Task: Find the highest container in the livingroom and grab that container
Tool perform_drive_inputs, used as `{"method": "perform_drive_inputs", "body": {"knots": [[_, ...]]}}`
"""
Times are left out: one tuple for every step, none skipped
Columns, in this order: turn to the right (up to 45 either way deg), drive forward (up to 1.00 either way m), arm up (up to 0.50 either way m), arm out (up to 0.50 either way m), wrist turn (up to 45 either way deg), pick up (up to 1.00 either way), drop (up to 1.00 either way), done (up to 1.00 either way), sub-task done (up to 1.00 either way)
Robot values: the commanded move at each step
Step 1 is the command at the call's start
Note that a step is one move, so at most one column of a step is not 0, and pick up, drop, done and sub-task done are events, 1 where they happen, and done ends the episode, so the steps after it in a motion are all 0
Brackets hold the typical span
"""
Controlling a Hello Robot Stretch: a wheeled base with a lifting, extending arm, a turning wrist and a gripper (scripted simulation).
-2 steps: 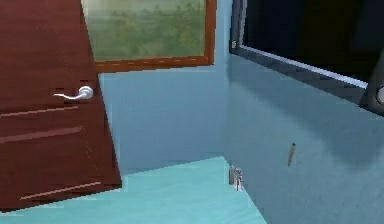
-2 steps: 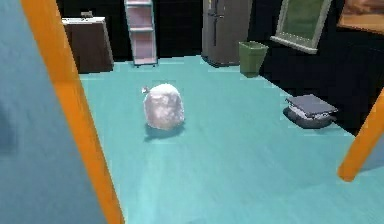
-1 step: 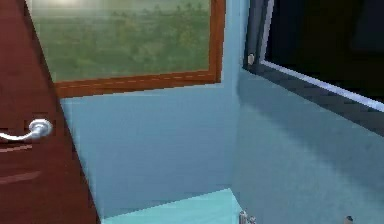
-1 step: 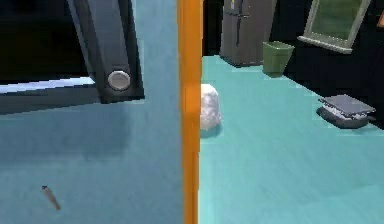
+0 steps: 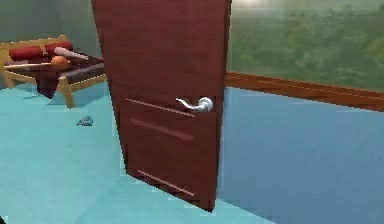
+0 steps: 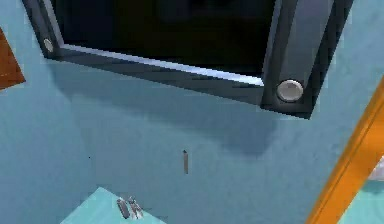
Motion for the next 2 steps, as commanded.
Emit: {"method": "perform_drive_inputs", "body": {"knots": [[-45.0,0.00,0.00,0.00,0.0,0.00,0.00,0.00,0.00],[-45.0,0.00,0.00,0.00,0.0,0.00,0.00,0.00,0.00]]}}
